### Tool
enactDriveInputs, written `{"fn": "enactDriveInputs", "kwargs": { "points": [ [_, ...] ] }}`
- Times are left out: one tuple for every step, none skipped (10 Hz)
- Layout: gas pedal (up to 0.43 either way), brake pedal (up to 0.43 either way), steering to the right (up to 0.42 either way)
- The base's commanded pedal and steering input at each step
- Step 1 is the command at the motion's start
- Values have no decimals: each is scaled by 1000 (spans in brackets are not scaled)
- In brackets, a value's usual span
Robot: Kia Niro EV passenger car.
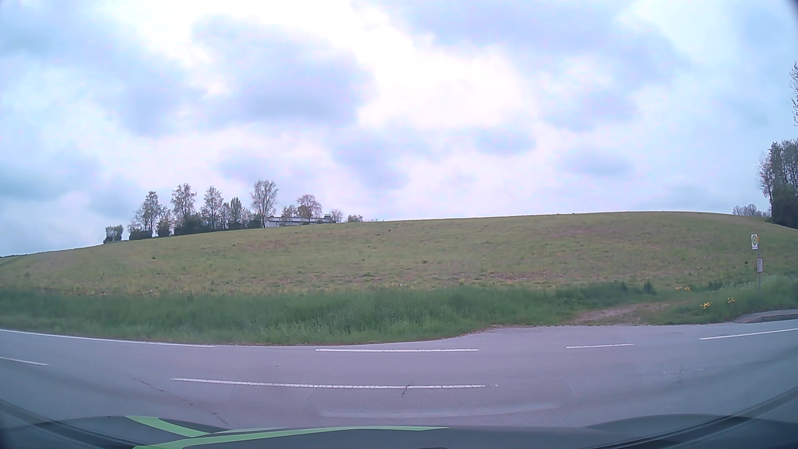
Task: Follow the waypoints while adhering to traffic rules and regulations
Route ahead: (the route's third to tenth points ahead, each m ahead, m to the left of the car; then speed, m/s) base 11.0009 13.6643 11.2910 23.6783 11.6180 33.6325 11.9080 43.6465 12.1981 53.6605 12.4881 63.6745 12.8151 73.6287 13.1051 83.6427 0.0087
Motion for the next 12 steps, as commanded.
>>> {"fn": "enactDriveInputs", "kwargs": {
  "points": [
    [0, 305, -10],
    [0, 305, -10],
    [0, 305, -10],
    [0, 305, -10],
    [0, 305, -10],
    [0, 305, -10],
    [0, 305, -10],
    [0, 305, -10],
    [0, 311, -10],
    [0, 311, -10],
    [0, 311, -10],
    [0, 299, -10]
  ]
}}
